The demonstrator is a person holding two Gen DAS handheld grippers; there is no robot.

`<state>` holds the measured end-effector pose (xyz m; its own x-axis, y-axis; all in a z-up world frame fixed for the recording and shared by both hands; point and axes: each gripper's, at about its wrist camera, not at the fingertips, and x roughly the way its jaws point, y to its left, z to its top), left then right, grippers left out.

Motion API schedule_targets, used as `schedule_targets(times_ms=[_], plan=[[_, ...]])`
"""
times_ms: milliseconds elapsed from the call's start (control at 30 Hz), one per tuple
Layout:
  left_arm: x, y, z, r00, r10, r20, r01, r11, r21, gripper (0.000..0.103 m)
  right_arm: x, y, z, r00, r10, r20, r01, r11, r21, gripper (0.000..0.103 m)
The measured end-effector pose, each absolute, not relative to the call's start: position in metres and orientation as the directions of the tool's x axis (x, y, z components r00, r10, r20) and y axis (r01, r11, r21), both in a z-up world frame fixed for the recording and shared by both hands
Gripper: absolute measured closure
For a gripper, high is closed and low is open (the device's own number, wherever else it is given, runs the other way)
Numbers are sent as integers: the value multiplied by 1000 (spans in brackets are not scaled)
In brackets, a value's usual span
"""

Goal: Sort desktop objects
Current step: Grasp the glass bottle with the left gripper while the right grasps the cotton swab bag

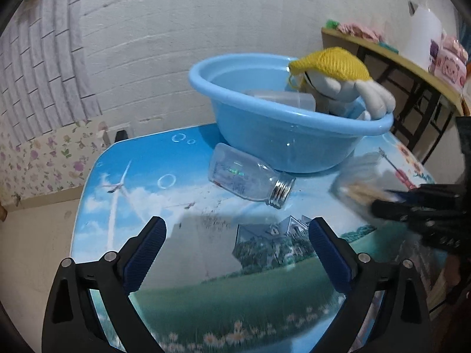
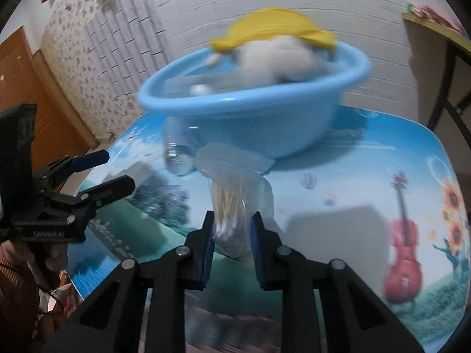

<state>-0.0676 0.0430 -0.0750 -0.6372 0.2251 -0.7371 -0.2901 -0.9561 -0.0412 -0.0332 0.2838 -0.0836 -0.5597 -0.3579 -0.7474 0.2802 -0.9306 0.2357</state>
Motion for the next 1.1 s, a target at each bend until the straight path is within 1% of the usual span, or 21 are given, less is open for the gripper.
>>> schedule_targets(times_ms=[100, 167, 267, 367, 500, 533, 600, 633, 667, 733, 800, 833, 867, 1033, 1100], plan=[[-81, 47, -78, -604, 256, -755, -337, -940, -49, 5, -34, 303, -84, -575, -327, -750, 240, -944, 227, 81], [-89, 52, -80, -590, 270, -761, -392, -920, -22, 5, -37, 313, -84, -579, -319, -750, 217, -947, 236, 80], [-98, 60, -84, -569, 285, -772, -463, -886, 14, 5, -40, 318, -85, -572, -334, -749, 223, -942, 250, 78], [-106, 65, -86, -541, 319, -778, -526, -851, 16, 5, -42, 318, -86, -571, -333, -750, 234, -942, 240, 78], [-119, 64, -88, -531, 324, -783, -545, -838, 23, 5, -45, 315, -88, -564, -326, -759, 248, -943, 221, 76], [-123, 63, -89, -524, 331, -785, -545, -838, 10, 5, -46, 313, -89, -557, -323, -765, 255, -943, 212, 74], [-131, 61, -92, -507, 348, -789, -547, -837, -18, 5, -48, 308, -92, -539, -313, -782, 282, -942, 184, 65], [-134, 62, -94, -504, 346, -792, -547, -837, -18, 5, -47, 305, -92, -543, -308, -781, 295, -941, 166, 58], [-137, 65, -97, -490, 344, -801, -556, -831, -18, 5, -48, 302, -92, -542, -296, -786, 302, -942, 146, 47], [-139, 68, -97, -478, 348, -806, -570, -821, -16, 5, -49, 299, -93, -546, -288, -787, 304, -943, 134, 42], [-138, 72, -97, -481, 355, -802, -593, -805, -1, 5, -52, 299, -93, -548, -281, -788, 303, -945, 126, 42], [-137, 73, -98, -480, 352, -804, -597, -803, 5, 9, -53, 299, -93, -549, -278, -788, 301, -946, 124, 42], [-137, 74, -99, -477, 351, -806, -597, -802, 4, 16, -54, 299, -93, -550, -276, -788, 298, -946, 124, 42], [-131, 63, -92, -519, 344, -782, -539, -842, -12, 16, -51, 299, -93, -554, -292, -779, 292, -945, 147, 43], [-125, 59, -90, -526, 325, -786, -506, -862, -18, 16, -49, 300, -92, -553, -299, -777, 288, -944, 159, 53]])
